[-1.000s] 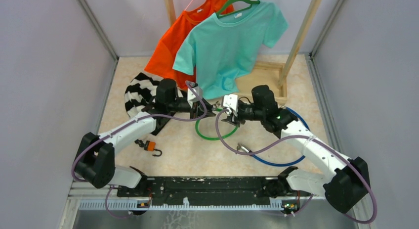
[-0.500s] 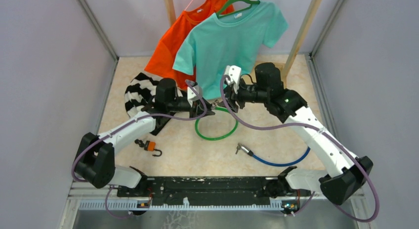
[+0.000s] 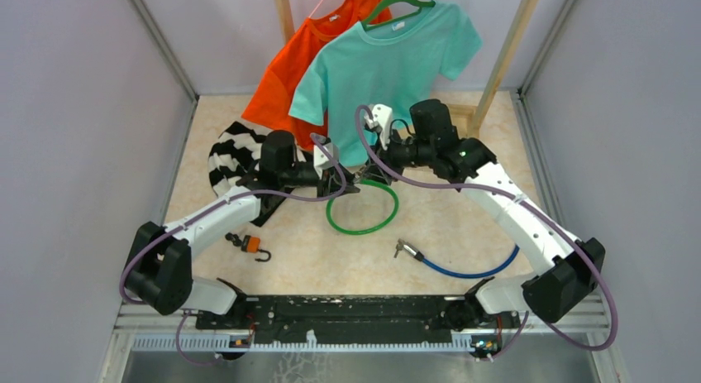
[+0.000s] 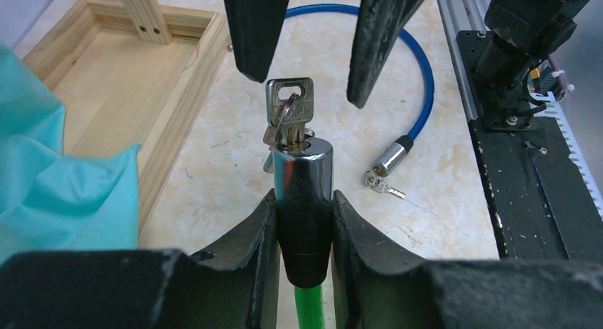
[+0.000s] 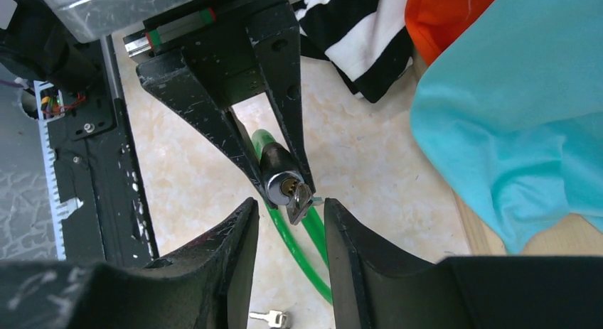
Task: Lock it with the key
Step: Lock the lock.
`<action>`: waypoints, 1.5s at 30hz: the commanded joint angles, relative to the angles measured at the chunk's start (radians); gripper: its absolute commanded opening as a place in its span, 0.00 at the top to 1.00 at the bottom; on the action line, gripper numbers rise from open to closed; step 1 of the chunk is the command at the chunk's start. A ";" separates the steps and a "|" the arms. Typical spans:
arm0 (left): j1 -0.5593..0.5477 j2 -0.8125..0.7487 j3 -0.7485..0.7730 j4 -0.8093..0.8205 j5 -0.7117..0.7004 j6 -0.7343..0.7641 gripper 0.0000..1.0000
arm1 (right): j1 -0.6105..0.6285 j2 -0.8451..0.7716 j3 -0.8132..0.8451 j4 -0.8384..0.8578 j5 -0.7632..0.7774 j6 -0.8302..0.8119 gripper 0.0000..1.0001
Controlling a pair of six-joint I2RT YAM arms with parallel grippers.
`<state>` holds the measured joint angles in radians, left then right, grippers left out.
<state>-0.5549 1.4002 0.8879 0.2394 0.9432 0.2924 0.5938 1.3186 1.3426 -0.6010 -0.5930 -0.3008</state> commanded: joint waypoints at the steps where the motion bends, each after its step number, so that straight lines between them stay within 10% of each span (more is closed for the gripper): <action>1: -0.008 -0.015 0.014 -0.037 0.014 0.032 1.00 | 0.013 0.015 0.076 0.030 0.012 0.040 0.62; 45: -0.019 -0.044 0.016 -0.086 0.019 0.076 1.00 | 0.012 0.034 0.050 -0.024 -0.075 -0.163 0.89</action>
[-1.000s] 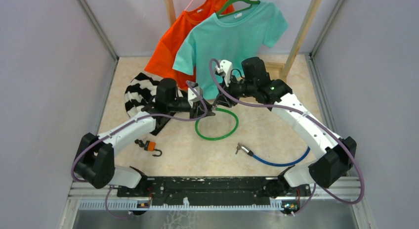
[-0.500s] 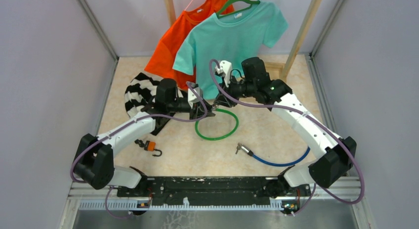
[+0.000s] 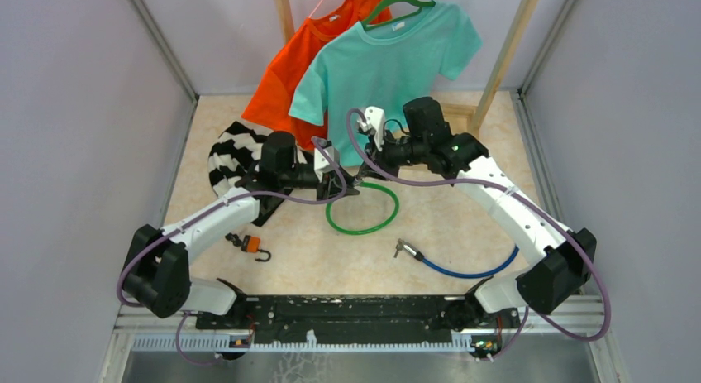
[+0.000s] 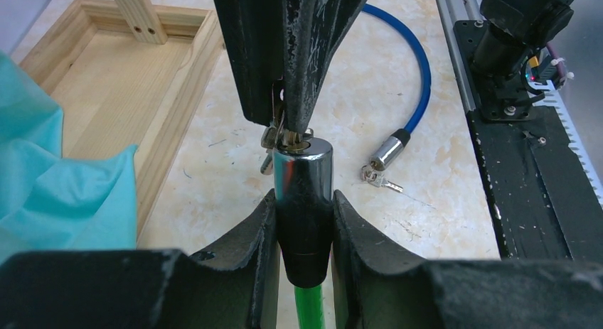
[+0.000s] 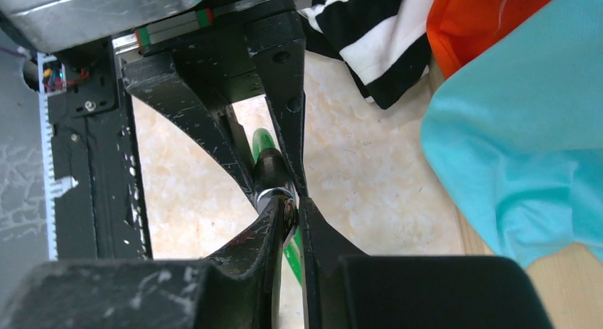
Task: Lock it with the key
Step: Lock the lock.
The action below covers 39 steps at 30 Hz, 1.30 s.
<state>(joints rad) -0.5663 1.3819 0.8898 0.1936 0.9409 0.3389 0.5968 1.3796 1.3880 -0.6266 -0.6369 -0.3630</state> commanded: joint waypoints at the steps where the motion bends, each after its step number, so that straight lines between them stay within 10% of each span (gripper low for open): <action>1: -0.007 -0.027 0.014 -0.042 0.025 0.032 1.00 | 0.009 -0.030 0.000 0.002 -0.041 -0.124 0.90; 12: -0.007 -0.037 0.015 -0.054 0.065 0.039 1.00 | 0.010 -0.042 -0.005 -0.017 -0.030 -0.295 0.95; 22: -0.008 -0.038 0.016 -0.061 0.066 0.048 1.00 | 0.008 -0.070 0.003 -0.059 0.043 -0.257 0.61; 39: -0.007 -0.038 0.018 -0.060 0.067 0.043 1.00 | 0.008 -0.037 0.082 -0.126 -0.093 -0.285 0.66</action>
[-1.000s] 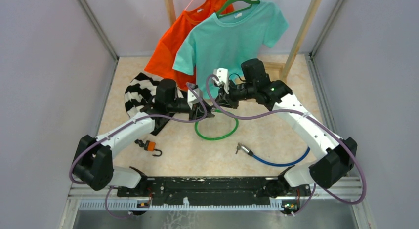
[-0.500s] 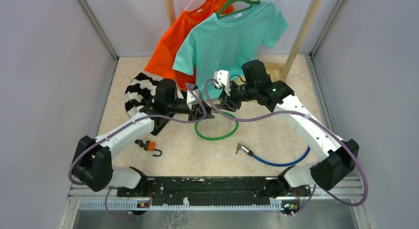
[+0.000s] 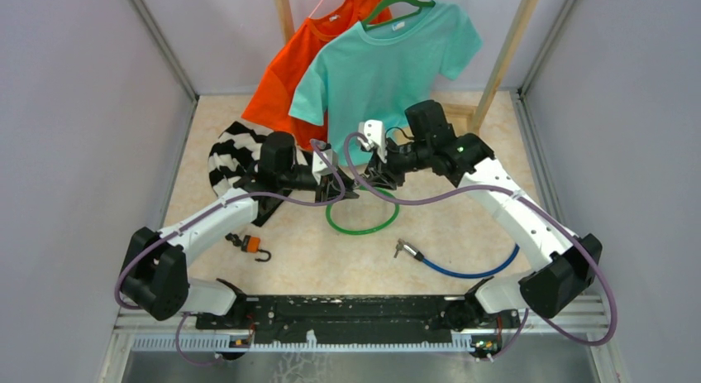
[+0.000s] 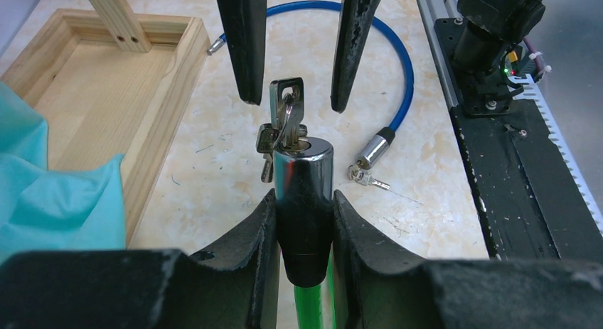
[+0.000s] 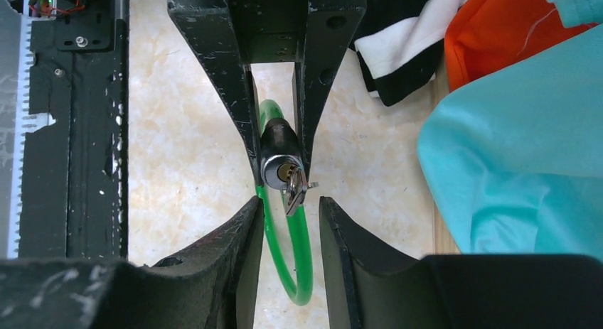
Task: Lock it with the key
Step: Lock the lock.
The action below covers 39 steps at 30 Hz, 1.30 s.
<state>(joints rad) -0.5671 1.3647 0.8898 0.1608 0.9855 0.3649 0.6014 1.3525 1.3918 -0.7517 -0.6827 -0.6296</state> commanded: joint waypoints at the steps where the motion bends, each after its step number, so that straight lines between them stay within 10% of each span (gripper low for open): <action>1: -0.007 -0.022 0.017 -0.028 0.022 0.017 1.00 | 0.005 -0.004 0.084 -0.003 -0.053 -0.017 0.67; 24: -0.007 -0.031 0.009 -0.015 0.030 0.005 1.00 | 0.013 0.030 0.100 -0.046 -0.073 -0.175 0.98; 39: -0.007 -0.028 -0.001 -0.001 0.104 -0.004 1.00 | 0.014 -0.003 0.012 -0.003 -0.037 -0.438 1.00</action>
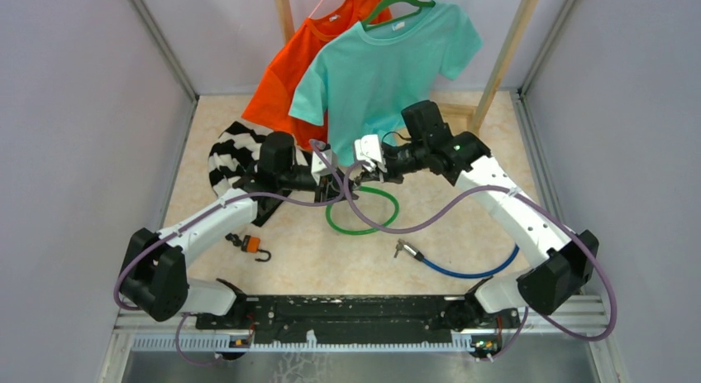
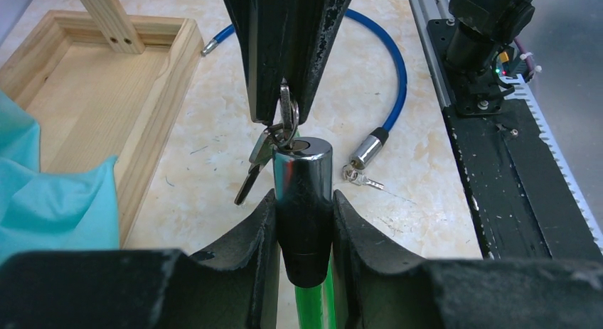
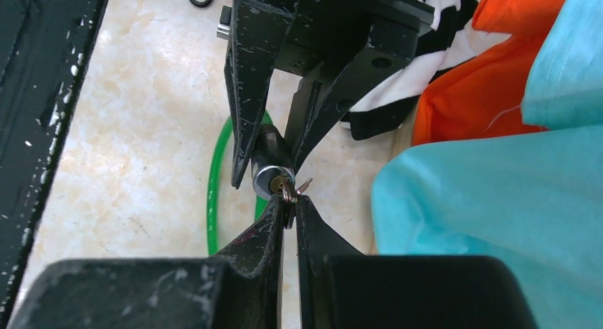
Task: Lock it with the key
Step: Lock the lock.
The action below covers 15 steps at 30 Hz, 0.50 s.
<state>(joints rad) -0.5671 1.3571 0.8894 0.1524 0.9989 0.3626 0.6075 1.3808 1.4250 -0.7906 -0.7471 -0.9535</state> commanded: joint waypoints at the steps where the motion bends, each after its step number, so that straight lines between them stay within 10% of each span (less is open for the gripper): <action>1: -0.007 -0.021 0.000 0.008 0.094 -0.002 1.00 | 0.008 -0.036 -0.026 0.039 0.028 -0.126 1.00; 15: -0.007 -0.012 0.001 0.007 0.134 -0.004 0.96 | 0.018 -0.042 -0.012 -0.009 0.076 -0.284 1.00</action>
<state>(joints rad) -0.5659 1.3571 0.8894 0.1528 1.0237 0.3588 0.6201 1.3548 1.4002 -0.7952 -0.7387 -1.1576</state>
